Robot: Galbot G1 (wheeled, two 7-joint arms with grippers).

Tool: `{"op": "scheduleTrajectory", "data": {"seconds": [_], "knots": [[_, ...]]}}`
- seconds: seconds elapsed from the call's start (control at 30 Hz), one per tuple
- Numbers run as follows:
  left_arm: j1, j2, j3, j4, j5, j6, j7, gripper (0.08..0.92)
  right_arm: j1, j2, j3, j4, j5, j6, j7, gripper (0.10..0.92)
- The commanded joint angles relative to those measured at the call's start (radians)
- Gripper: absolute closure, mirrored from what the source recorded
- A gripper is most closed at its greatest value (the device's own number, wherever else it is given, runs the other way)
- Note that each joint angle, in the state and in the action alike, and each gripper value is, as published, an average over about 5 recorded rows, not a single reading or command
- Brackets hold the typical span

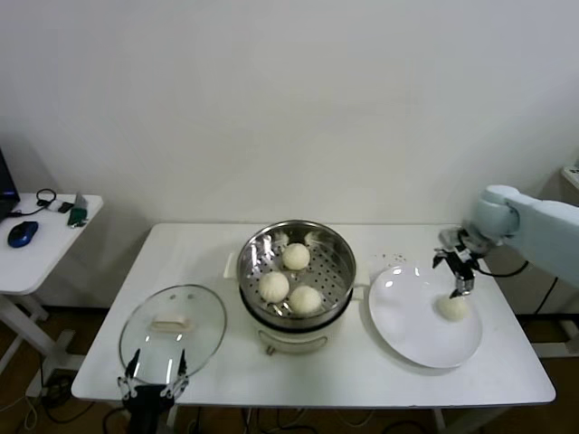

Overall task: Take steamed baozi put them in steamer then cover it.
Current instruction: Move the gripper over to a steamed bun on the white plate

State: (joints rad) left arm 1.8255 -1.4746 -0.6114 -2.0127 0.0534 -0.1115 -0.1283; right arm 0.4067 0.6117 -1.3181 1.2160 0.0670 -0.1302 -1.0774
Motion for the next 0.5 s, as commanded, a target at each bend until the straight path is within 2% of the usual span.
{"op": "scheduleTrajectory", "data": {"seconds": [0.03, 0.5], "knots": [[0.002, -0.007, -0.004, 0.012, 0.004, 0.0, -0.002, 0.177, -0.292, -0.011, 0.249, -0.184, -0.172, 0.01, 0.022, 0.203], [-0.001, -0.009, -0.013, 0.025, 0.01, 0.003, -0.005, 0.177, -0.338, 0.087, 0.304, -0.28, -0.179, 0.025, 0.014, 0.203]]}}
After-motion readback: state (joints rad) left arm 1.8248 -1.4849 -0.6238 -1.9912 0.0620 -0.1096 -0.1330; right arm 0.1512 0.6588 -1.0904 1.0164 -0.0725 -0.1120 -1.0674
